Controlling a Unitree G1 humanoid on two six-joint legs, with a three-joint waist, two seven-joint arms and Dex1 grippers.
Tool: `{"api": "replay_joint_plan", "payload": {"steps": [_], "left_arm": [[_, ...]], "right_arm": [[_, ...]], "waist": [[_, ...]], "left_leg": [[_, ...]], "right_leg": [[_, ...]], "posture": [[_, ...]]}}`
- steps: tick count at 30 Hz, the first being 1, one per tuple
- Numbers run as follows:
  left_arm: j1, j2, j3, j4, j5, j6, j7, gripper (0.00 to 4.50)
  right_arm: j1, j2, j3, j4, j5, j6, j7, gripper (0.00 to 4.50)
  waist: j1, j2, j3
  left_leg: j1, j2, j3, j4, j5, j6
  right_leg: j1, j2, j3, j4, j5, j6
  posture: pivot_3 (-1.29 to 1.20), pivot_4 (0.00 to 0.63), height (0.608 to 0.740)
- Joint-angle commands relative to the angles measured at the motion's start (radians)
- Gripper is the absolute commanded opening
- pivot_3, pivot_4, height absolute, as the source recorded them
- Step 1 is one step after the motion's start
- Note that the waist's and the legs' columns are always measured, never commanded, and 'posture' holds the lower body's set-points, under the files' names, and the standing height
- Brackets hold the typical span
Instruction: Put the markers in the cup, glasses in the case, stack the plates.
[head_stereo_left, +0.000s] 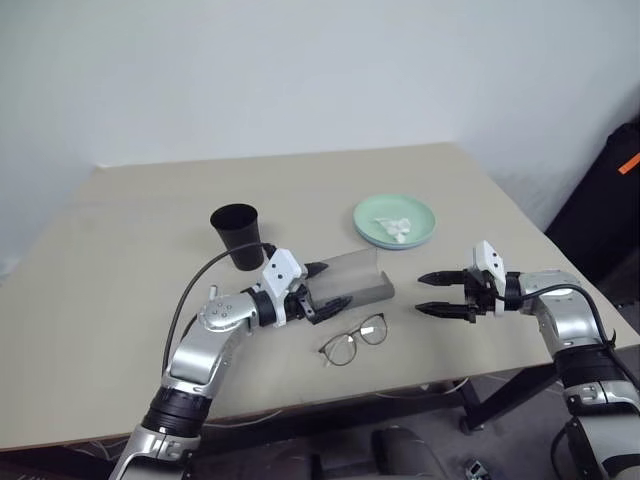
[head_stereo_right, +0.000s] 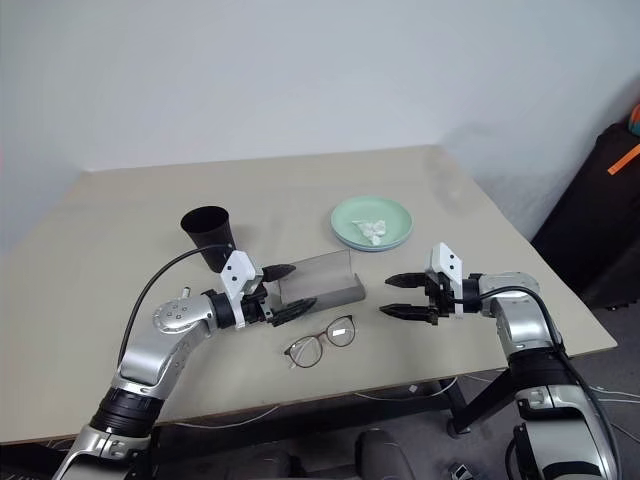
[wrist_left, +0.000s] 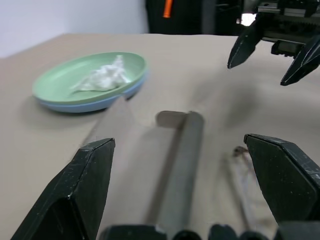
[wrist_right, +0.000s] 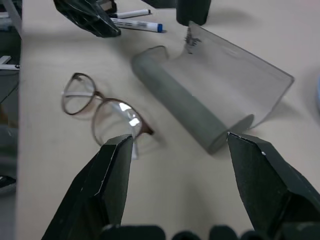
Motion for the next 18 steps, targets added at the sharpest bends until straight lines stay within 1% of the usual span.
{"api": "replay_joint_plan", "payload": {"steps": [1,9,18], "left_arm": [[-0.038,0.012,-0.011,-0.033,-0.016,0.028,-0.036,4.43],[-0.096,0.067,-0.082,0.001,0.01,0.115,-0.124,4.43],[-0.221,0.134,-0.17,0.057,0.012,0.227,-0.28,4.43]], "right_arm": [[0.003,0.003,-0.008,-0.043,0.028,-0.006,-0.019,3.23],[0.007,0.033,0.01,-0.022,0.016,-0.05,-0.066,3.23],[-0.006,0.062,0.024,-0.004,0.006,-0.087,-0.118,3.23]], "waist": [[0.001,0.0,0.0],[0.002,0.0,0.0],[0.002,0.0,0.0]], "left_leg": [[0.0,0.0,0.0,0.0,0.0,0.0],[-0.001,-0.001,0.0,0.0,0.002,0.001],[-0.003,-0.001,0.0,-0.001,0.002,0.003]], "right_leg": [[0.0,0.0,0.0,0.0,0.0,0.0],[-0.001,0.0,0.0,0.001,0.0,0.0],[-0.002,0.0,-0.001,0.0,0.0,0.0]], "posture": [[0.0,0.0,0.74],[0.0,0.0,0.74],[0.0,0.0,0.74]]}}
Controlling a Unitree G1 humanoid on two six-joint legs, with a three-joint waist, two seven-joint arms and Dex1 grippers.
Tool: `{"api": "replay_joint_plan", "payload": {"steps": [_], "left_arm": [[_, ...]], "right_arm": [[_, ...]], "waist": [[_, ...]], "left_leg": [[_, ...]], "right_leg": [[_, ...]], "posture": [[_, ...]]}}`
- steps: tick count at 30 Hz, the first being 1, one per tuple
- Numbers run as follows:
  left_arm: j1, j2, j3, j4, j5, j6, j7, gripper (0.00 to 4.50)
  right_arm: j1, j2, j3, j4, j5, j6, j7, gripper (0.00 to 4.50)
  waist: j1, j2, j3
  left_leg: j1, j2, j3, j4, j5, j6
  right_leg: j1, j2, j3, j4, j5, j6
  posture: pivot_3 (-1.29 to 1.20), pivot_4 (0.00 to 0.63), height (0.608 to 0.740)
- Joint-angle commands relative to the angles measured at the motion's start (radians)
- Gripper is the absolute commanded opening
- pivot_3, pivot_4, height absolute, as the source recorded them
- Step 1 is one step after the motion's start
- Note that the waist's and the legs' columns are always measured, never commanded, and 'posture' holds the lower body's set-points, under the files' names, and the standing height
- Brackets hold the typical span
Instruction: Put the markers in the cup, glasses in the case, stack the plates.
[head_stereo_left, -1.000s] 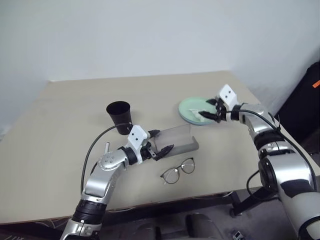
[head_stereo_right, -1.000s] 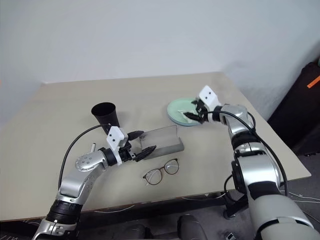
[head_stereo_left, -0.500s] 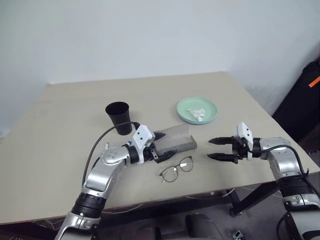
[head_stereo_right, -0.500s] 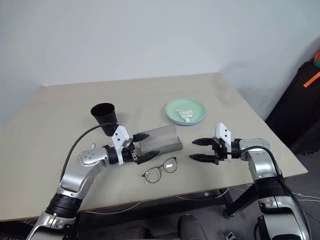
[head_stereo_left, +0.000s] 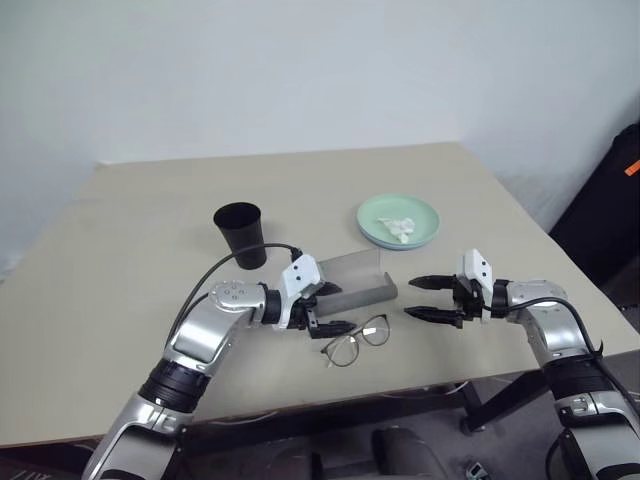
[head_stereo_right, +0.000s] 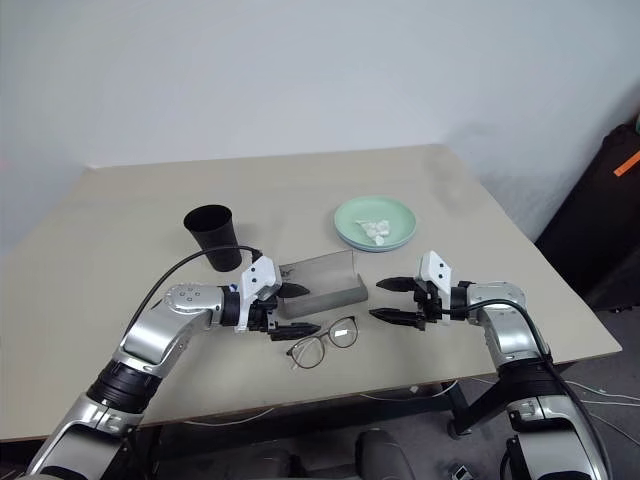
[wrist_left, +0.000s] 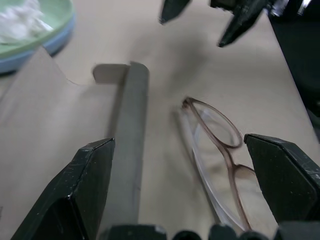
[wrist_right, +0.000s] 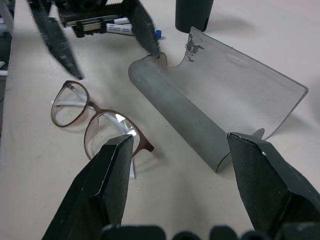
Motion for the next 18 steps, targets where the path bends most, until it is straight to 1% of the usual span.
{"api": "replay_joint_plan", "payload": {"steps": [1,7,15,18], "left_arm": [[-0.072,0.01,-0.02,0.013,-0.001,0.046,-0.049,4.43],[-0.14,0.005,-0.085,0.062,0.037,0.109,-0.085,4.43],[-0.192,-0.038,-0.14,0.133,0.056,0.166,-0.108,4.43],[-0.208,-0.063,-0.136,0.162,0.054,0.182,-0.105,3.8]], "right_arm": [[-0.026,0.011,-0.007,-0.004,0.004,-0.035,-0.028,3.23],[-0.018,0.038,0.002,0.011,-0.004,-0.071,-0.073,3.23],[-0.021,0.057,0.013,0.024,-0.012,-0.097,-0.126,3.23],[-0.022,0.055,0.013,0.027,-0.012,-0.101,-0.135,3.28]], "waist": [[0.0,0.0,0.0],[0.0,0.0,0.0],[0.0,0.0,0.0],[0.0,0.0,0.0]], "left_leg": [[0.0,0.0,0.0,0.0,0.0,0.0],[0.001,0.0,-0.001,0.001,0.0,0.0],[0.0,0.0,-0.001,0.0,0.0,0.0],[0.0,0.0,-0.002,0.001,0.0,0.001]], "right_leg": [[0.0,0.0,0.0,0.0,0.0,0.0],[0.0,0.0,0.001,0.0,0.0,0.0],[0.0,0.0,0.001,0.0,0.0,0.0],[0.0,0.0,0.002,0.0,0.0,0.0]], "posture": [[0.0,0.0,0.74],[0.0,0.0,0.74],[0.0,0.0,0.74],[0.0,0.0,0.74]]}}
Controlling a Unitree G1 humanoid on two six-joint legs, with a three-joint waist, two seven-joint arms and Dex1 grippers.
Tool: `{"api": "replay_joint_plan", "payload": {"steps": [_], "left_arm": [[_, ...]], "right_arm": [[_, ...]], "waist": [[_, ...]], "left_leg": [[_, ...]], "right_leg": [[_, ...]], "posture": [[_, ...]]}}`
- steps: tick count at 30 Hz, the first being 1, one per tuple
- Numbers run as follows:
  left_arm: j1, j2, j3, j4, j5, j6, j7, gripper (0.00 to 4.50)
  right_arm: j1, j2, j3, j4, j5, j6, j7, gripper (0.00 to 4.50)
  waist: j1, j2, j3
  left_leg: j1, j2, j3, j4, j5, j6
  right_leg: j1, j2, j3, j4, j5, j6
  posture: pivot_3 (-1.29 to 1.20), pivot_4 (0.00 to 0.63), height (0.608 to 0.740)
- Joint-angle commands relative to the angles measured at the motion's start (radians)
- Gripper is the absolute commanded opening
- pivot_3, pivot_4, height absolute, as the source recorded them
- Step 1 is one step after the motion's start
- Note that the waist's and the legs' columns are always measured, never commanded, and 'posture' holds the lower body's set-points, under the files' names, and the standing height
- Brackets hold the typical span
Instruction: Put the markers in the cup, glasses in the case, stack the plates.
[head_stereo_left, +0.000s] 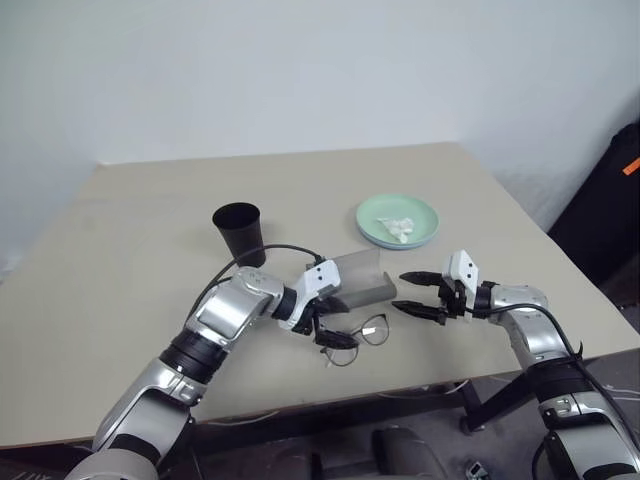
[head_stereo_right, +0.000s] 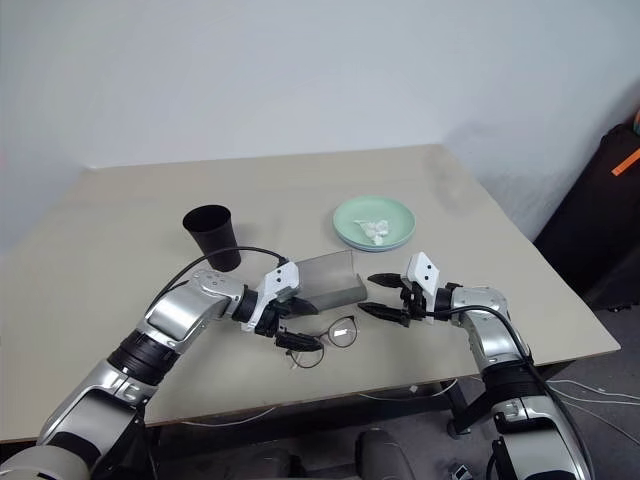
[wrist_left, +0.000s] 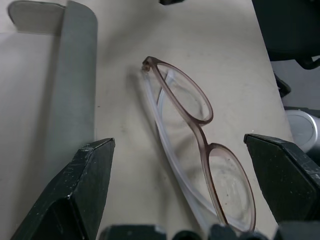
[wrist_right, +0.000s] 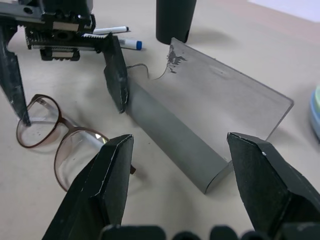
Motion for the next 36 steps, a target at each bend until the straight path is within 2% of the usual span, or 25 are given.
{"api": "replay_joint_plan", "payload": {"steps": [1,9,18,22,36], "left_arm": [[-0.038,-0.017,0.004,0.015,0.006,0.008,-0.002,3.48],[-0.028,-0.024,-0.014,0.013,0.03,-0.005,-0.011,0.67],[-0.02,-0.017,-0.017,0.002,0.035,-0.006,-0.016,0.67],[-0.021,-0.015,-0.013,0.003,0.033,-0.006,-0.018,0.05],[-0.078,-0.006,0.056,-0.038,-0.01,-0.015,-0.035,0.05]], "right_arm": [[-0.022,-0.001,-0.012,-0.012,0.002,-0.019,-0.013,3.28],[-0.022,0.0,-0.01,-0.01,-0.003,-0.022,-0.026,3.28],[-0.039,0.007,-0.006,0.016,-0.018,-0.037,-0.038,3.28],[-0.045,0.011,-0.005,0.029,-0.027,-0.048,-0.046,3.28],[-0.058,0.016,-0.007,0.06,-0.035,-0.071,-0.074,3.28]], "waist": [[0.0,0.0,0.0],[0.0,0.0,0.0],[0.0,0.0,0.0],[0.0,0.0,0.0],[0.0,0.0,0.0]], "left_leg": [[0.0,0.0,0.0,0.0,0.0,0.0],[0.0,0.0,0.0,0.0,0.0,0.0],[0.001,0.0,0.0,0.0,0.0,0.0],[0.001,0.0,0.0,0.0,0.0,0.0],[0.0,0.0,0.0,0.0,0.0,0.001]], "right_leg": [[0.0,0.0,0.0,0.0,0.0,0.0],[0.0,0.0,0.0,0.0,0.0,0.0],[0.0,0.0,0.001,0.0,0.0,0.0],[0.0,0.0,0.001,0.0,0.0,0.0],[0.0,0.0,0.001,0.0,0.0,0.0]], "posture": [[0.0,0.0,0.74],[0.0,0.0,0.74],[0.0,0.0,0.74],[0.0,0.0,0.74],[0.0,0.0,0.74]]}}
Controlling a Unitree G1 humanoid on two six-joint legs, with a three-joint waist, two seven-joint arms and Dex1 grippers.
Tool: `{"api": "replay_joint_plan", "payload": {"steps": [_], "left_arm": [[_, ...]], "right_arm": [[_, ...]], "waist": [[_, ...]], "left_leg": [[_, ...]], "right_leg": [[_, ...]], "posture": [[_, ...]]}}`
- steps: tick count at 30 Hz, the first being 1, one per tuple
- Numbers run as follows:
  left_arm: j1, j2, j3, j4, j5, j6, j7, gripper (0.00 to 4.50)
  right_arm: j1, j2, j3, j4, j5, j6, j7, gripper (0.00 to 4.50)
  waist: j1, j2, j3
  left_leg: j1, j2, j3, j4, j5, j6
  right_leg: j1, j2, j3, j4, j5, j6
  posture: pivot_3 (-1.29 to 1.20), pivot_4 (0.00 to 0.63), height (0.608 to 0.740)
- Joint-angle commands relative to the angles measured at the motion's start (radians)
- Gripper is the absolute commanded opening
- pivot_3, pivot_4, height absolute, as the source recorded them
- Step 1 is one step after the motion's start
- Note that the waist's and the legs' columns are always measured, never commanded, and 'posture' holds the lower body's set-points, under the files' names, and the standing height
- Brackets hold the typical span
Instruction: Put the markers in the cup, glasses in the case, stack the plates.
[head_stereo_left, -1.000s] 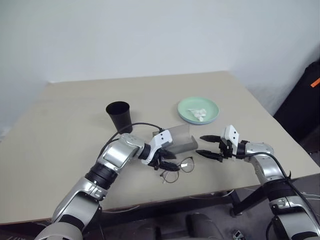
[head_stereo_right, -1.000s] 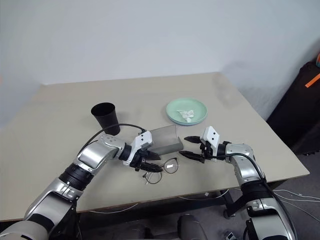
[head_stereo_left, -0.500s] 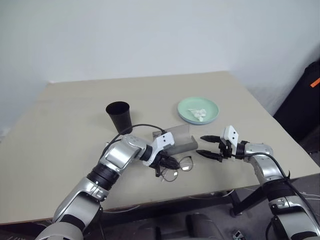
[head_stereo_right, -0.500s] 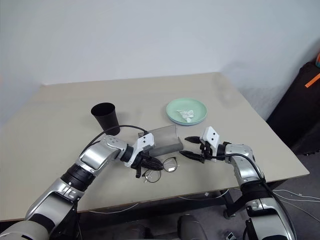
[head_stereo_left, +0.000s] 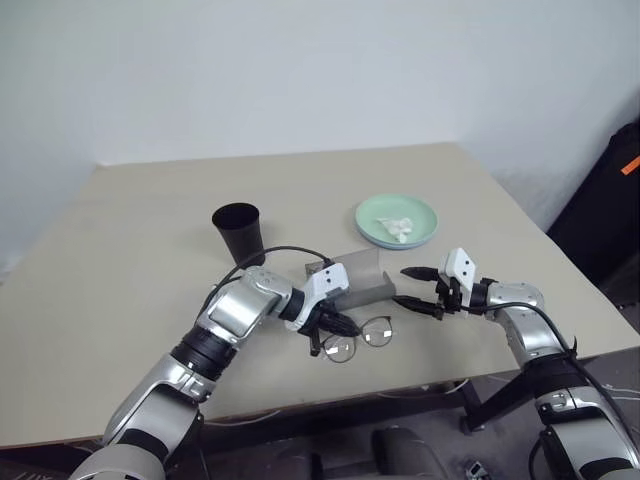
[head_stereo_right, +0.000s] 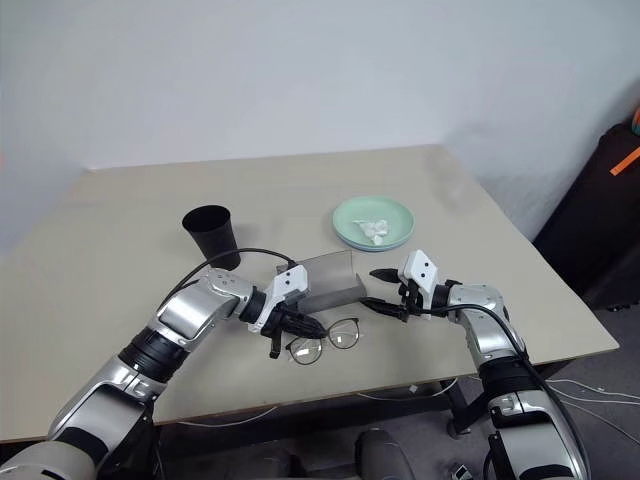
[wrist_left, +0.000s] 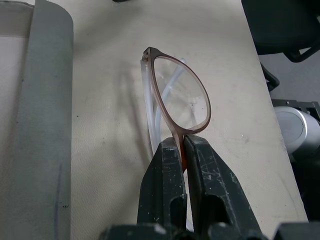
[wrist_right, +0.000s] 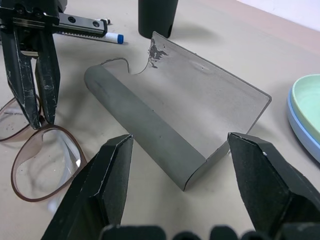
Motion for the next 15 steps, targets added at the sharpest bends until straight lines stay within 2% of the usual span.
{"api": "replay_joint_plan", "payload": {"steps": [1,10,15], "left_arm": [[-0.079,0.009,0.079,-0.035,-0.026,-0.016,-0.001,0.05],[-0.192,-0.006,0.16,-0.004,-0.038,-0.049,0.004,0.05],[-0.293,-0.027,0.143,0.159,0.047,-0.144,0.066,0.05]], "right_arm": [[-0.033,0.006,-0.016,0.004,0.0,-0.029,-0.019,3.28],[-0.081,0.004,-0.022,0.077,-0.012,-0.066,-0.042,3.28],[-0.097,-0.004,-0.016,0.119,-0.024,-0.076,-0.025,3.28]], "waist": [[0.0,0.0,0.0],[-0.001,0.0,0.0],[0.0,0.0,0.0]], "left_leg": [[0.0,0.0,0.0,0.0,0.0,0.0],[0.0,-0.001,0.0,0.0,0.0,0.0],[0.0,-0.001,0.001,0.0,0.0,0.001]], "right_leg": [[0.0,0.0,0.0,0.0,0.0,0.0],[0.0,0.0,0.0,0.0,0.0,0.0],[0.001,0.0,0.0,0.0,0.0,0.0]], "posture": [[0.0,0.0,0.74],[0.0,0.0,0.74],[0.0,0.0,0.74]]}}
